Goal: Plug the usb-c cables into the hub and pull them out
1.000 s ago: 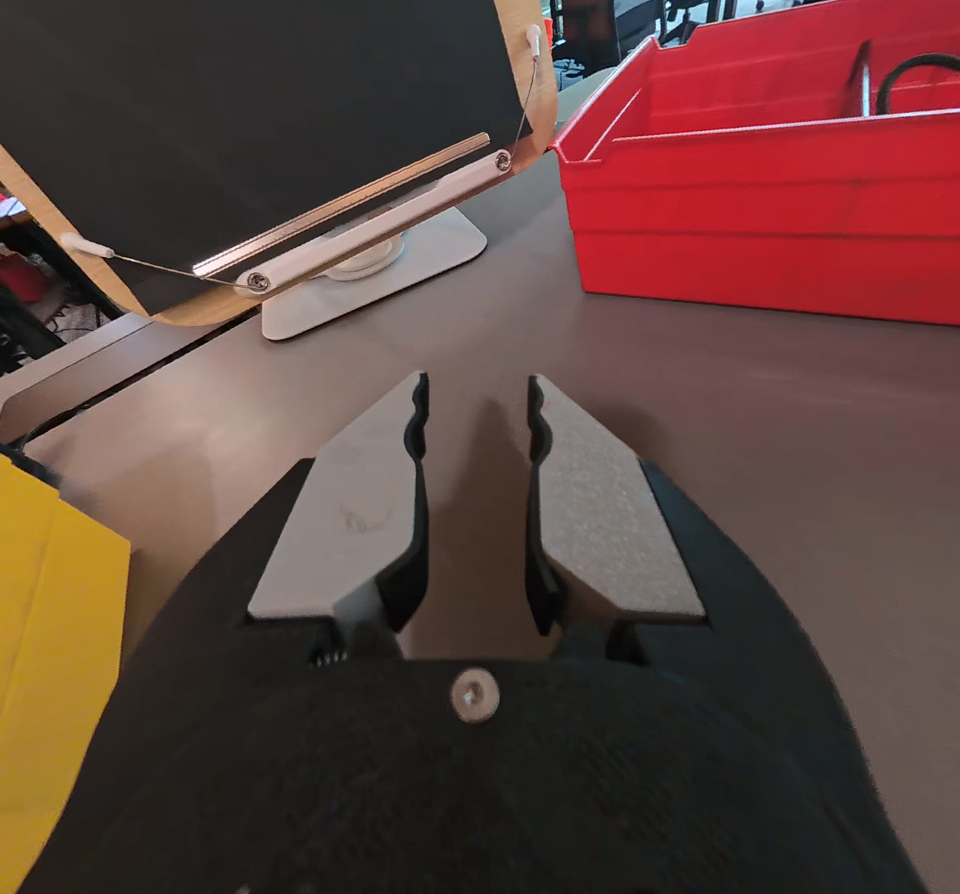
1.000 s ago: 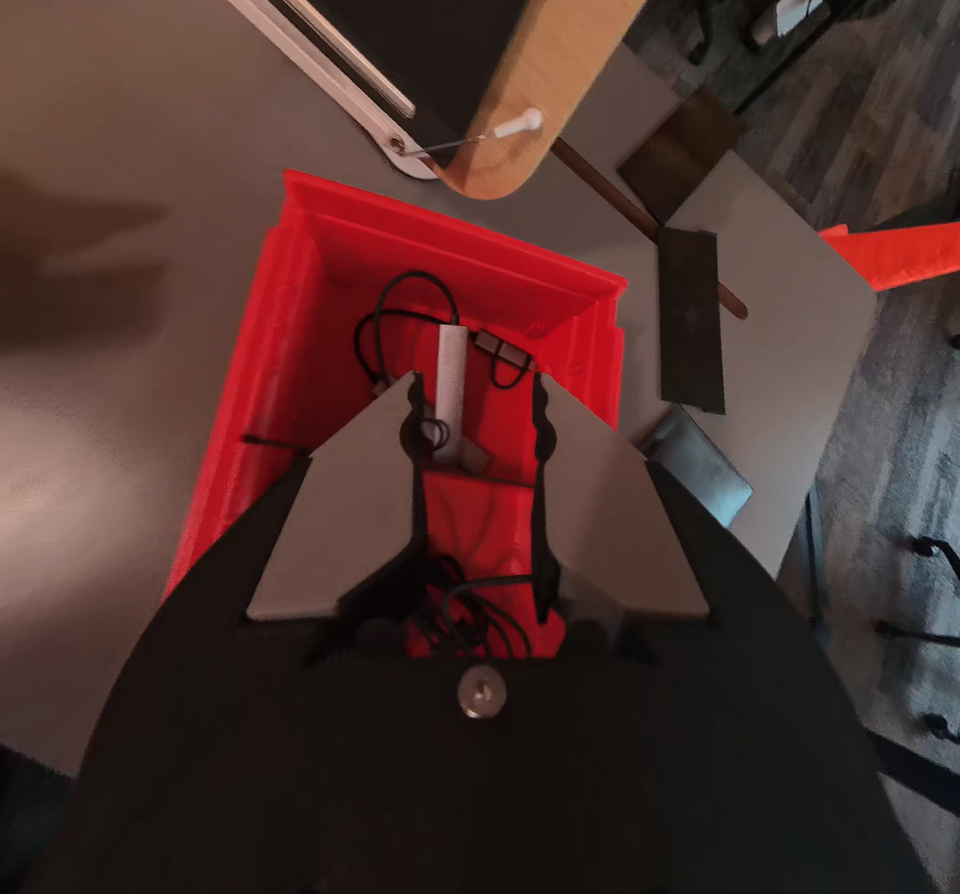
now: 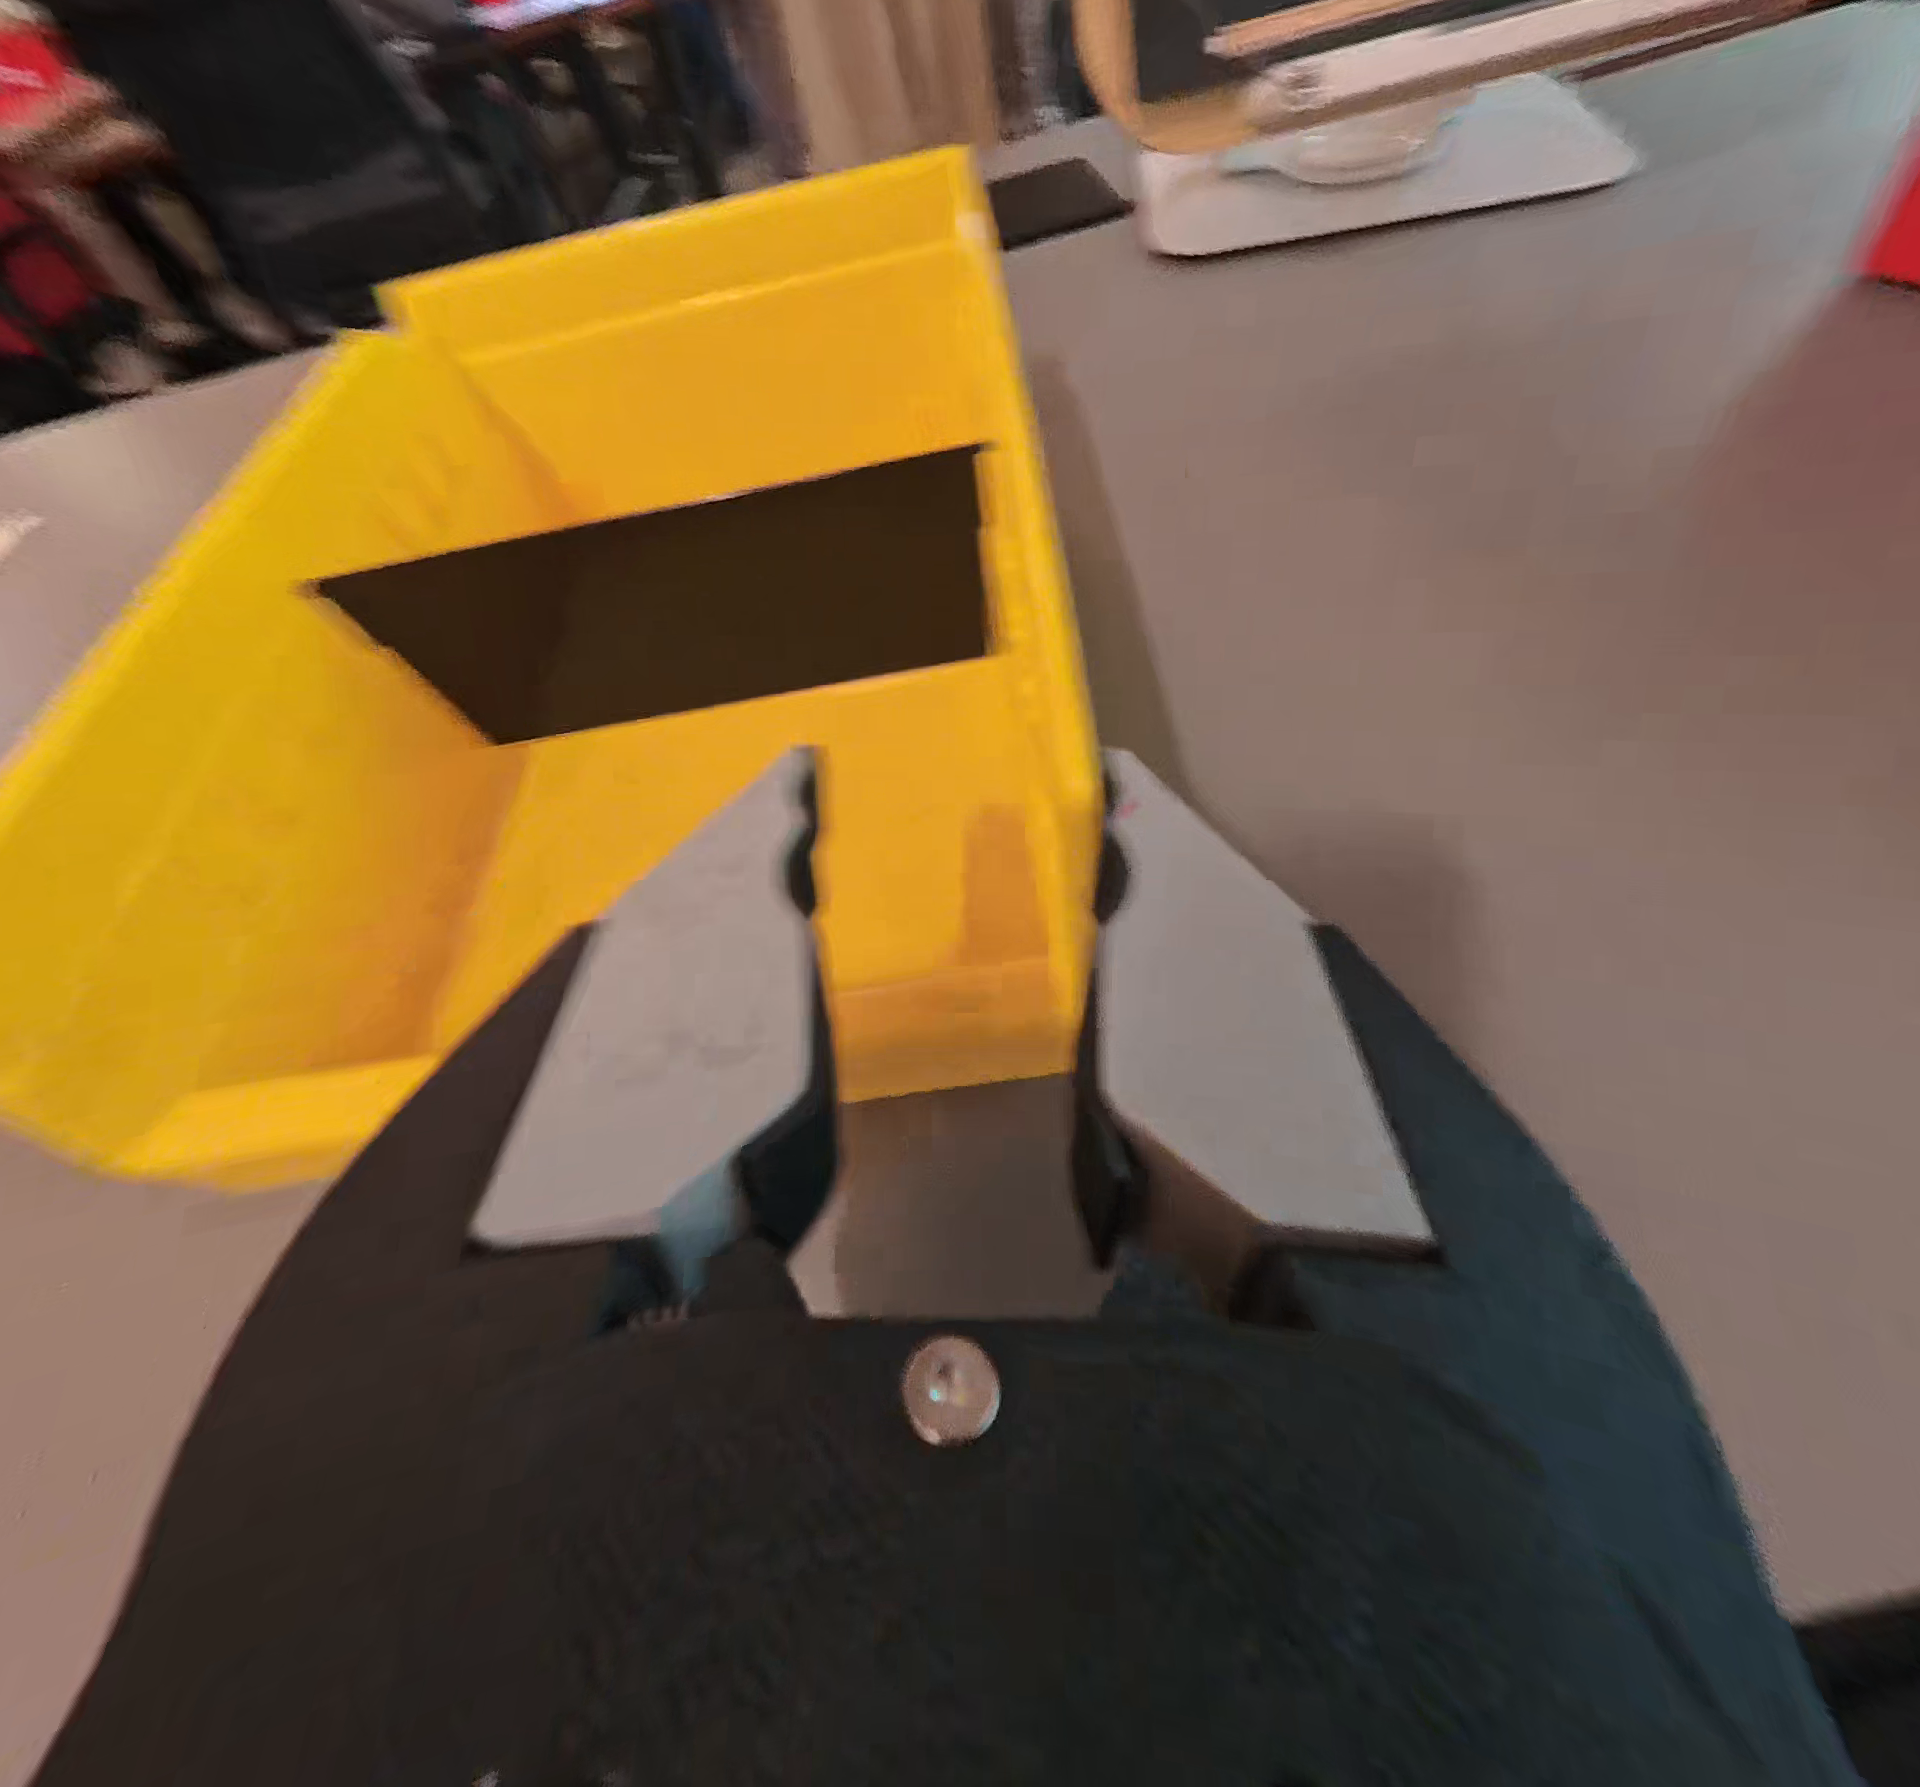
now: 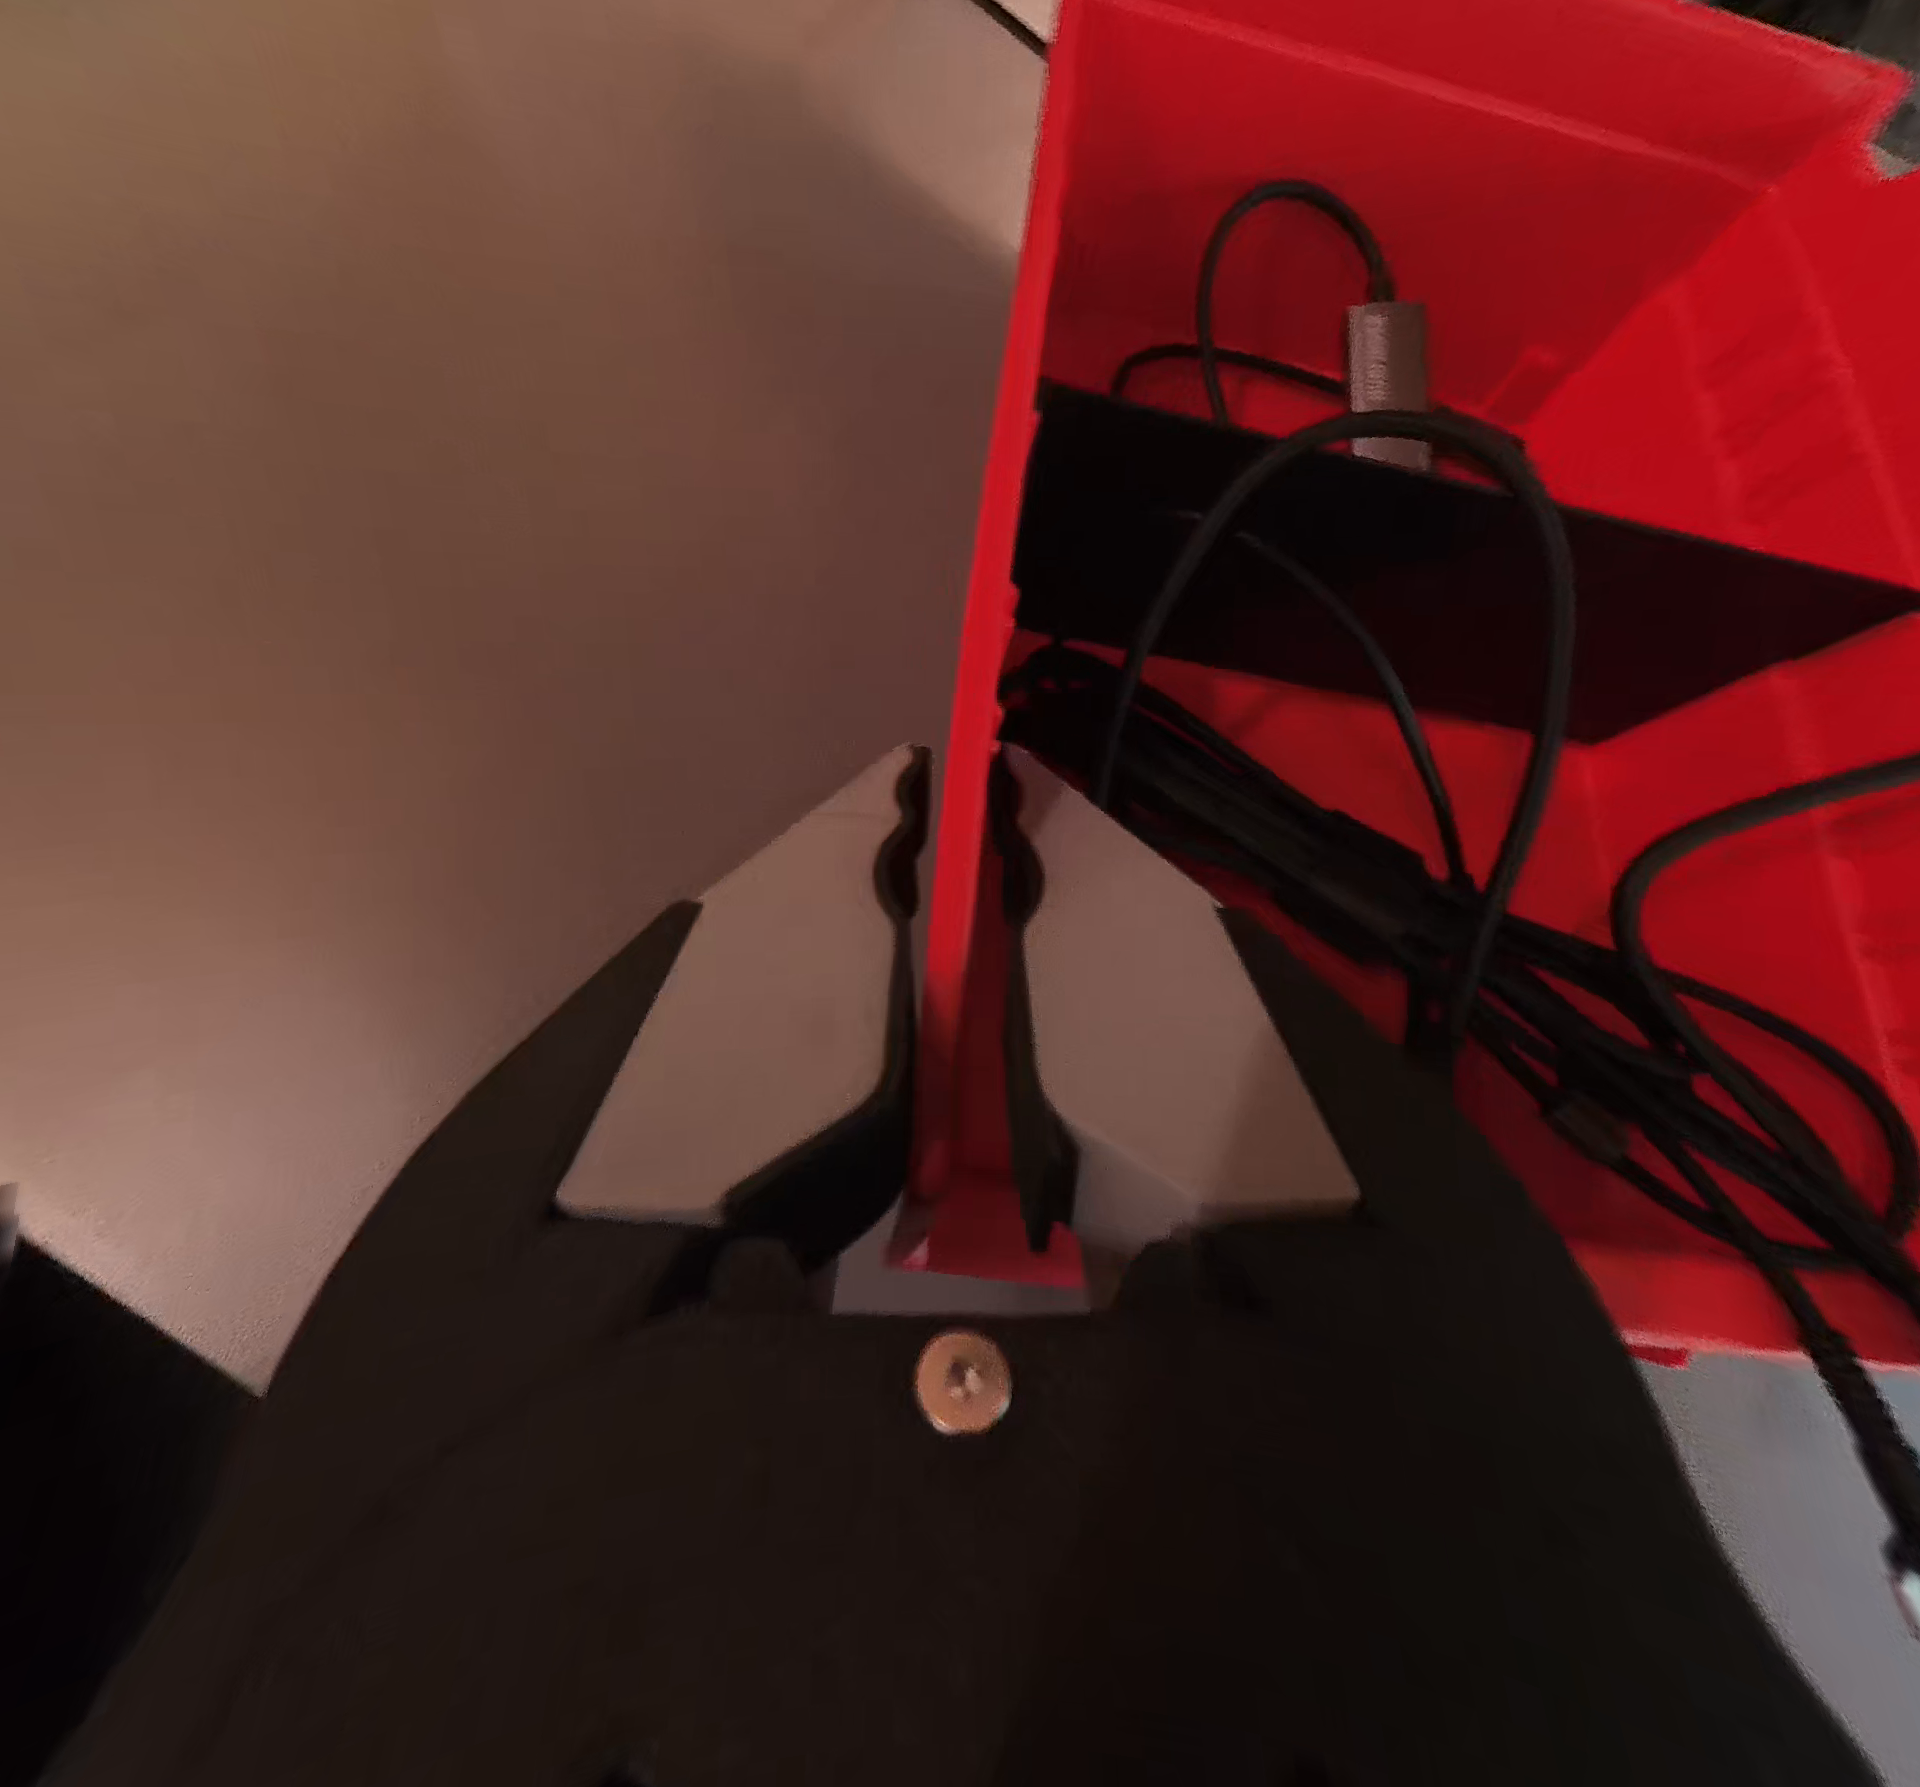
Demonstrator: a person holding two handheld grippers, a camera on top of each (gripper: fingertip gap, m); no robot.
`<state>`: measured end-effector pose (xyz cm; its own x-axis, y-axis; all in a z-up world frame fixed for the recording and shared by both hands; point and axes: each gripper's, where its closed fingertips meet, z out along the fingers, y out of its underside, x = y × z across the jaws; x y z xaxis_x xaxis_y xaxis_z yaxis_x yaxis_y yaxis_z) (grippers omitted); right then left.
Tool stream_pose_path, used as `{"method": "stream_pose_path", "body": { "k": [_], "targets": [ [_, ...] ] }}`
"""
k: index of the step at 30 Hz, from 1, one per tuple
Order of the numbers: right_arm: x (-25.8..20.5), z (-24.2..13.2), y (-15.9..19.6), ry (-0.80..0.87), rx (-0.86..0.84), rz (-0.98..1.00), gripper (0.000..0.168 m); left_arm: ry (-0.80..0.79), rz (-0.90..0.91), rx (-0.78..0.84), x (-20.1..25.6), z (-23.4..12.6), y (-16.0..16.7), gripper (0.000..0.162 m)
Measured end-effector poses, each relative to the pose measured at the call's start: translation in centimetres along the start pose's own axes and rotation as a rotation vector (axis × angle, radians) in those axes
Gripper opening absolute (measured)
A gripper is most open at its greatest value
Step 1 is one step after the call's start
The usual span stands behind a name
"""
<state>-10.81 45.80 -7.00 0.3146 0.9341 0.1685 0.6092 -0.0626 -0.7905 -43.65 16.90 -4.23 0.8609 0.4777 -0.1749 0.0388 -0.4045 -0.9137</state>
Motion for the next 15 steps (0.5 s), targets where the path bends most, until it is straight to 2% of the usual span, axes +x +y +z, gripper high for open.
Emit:
{"method": "stream_pose_path", "body": {
  "k": [1, 2, 4, 8, 11, 15],
  "targets": [
    [0.1, 0.0, -0.1, 0.022, -0.008, -0.002, 0.006, 0.083, -0.001, 0.001, 1.4, 0.4, -0.1, 0.008],
    [0.1, 0.1, -0.1, 0.044, -0.016, 0.001, 0.004, 0.058, 0.018, 0.001, 1.4, 0.9, -0.2, 0.004],
    [-0.7, 0.5, -0.4, 0.062, -0.029, 0.016, 0.006, -0.021, 0.127, -0.009, 0.7, 1.5, -0.3, 0.002],
    [-3.8, 0.9, -1.5, 0.088, -0.054, -0.008, 0.011, -0.044, 0.113, 0.077, -1.0, 0.6, -1.8, 0.001],
    [-7.1, 1.4, -2.7, 0.084, -0.060, 0.014, 0.013, -0.042, 0.136, 0.127, -2.2, -1.2, -3.0, 0.001],
    [-13.5, 2.0, -5.7, -0.033, -0.031, 0.100, 0.024, -0.051, 0.111, 0.158, -3.9, -4.5, -4.3, 0.001]
  ]
}}
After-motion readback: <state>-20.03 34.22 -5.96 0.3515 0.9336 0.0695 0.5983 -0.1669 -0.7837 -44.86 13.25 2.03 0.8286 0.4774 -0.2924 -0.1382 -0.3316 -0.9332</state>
